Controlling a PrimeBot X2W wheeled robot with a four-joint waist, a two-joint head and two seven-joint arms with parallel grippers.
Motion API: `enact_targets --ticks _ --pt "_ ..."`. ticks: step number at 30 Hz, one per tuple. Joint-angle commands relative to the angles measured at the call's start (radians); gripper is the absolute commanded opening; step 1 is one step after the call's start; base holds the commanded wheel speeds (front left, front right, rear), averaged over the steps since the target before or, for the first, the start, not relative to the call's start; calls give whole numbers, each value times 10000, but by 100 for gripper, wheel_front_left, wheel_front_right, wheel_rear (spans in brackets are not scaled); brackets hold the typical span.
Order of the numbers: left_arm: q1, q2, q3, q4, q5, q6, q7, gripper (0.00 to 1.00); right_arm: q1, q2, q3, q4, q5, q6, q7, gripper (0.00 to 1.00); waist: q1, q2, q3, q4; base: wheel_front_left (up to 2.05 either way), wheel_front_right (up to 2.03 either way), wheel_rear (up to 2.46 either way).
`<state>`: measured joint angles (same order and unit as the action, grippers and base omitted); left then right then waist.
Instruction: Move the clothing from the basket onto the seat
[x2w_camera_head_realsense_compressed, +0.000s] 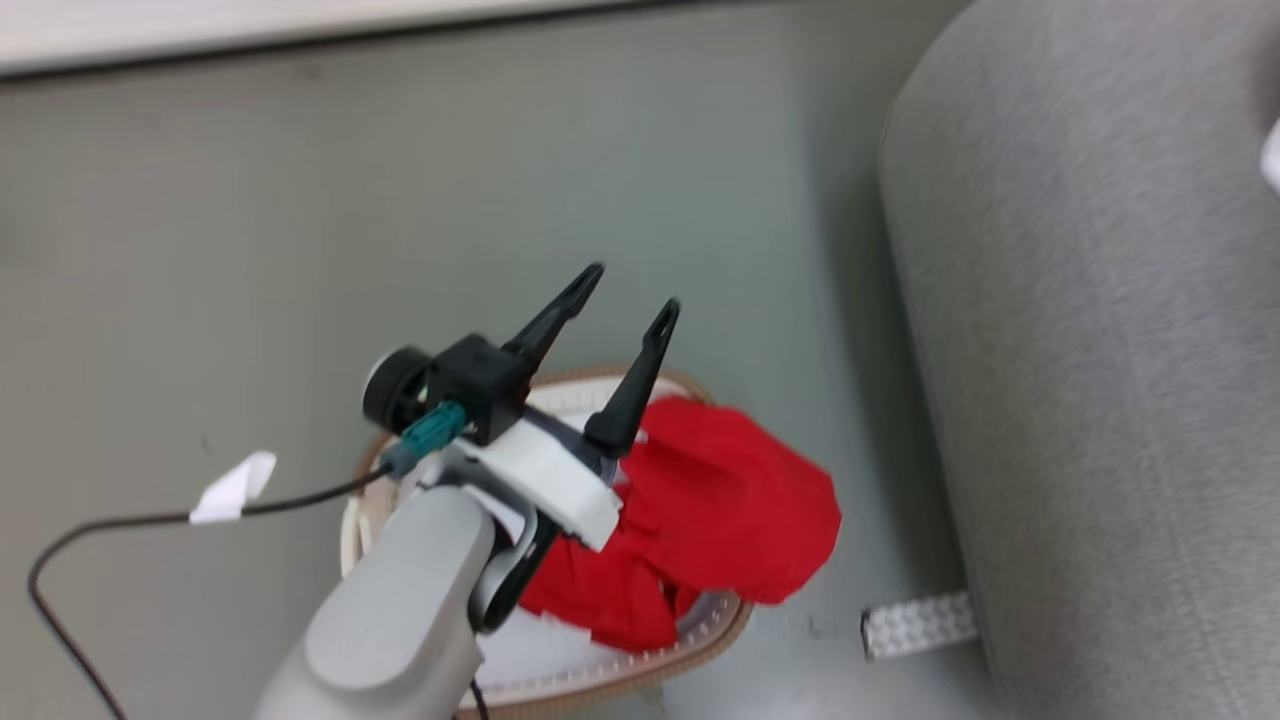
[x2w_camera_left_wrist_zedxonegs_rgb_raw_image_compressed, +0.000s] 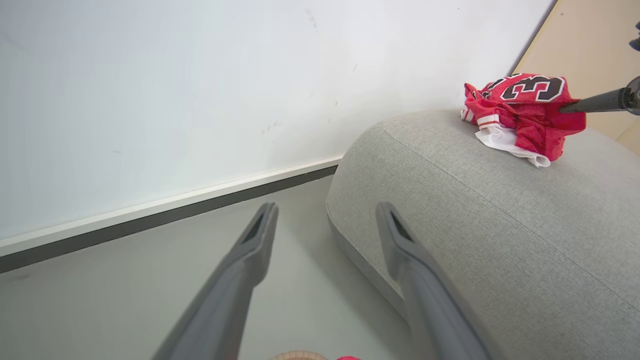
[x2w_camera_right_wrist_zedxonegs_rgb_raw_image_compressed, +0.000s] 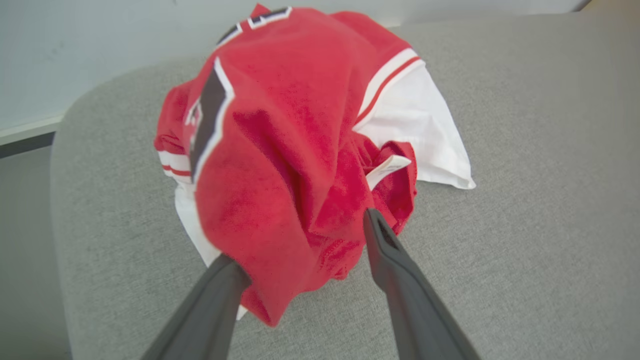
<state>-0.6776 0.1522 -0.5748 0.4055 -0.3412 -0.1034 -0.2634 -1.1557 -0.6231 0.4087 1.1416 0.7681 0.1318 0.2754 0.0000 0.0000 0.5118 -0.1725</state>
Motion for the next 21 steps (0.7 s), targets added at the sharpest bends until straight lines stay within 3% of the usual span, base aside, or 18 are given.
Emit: enact_targets --ticks 1,12,21 --pt "342 13 128 -12 -150 35 -18 100 165 -147 158 -270 149 -22 21 100 0 0 -1033 -58 0 0 0" --pt "2016 206 1459 -238 -484 187 -14 100 1467 -791 1530 -3165 852 -22 -1113 100 0 0 -3818 134 0 0 0" --pt "3433 305 3223 -866 -600 883 -12 100 3572 -642 1034 -5013 1408 -22 -3462 100 0 0 -5256 733 0 0 0"
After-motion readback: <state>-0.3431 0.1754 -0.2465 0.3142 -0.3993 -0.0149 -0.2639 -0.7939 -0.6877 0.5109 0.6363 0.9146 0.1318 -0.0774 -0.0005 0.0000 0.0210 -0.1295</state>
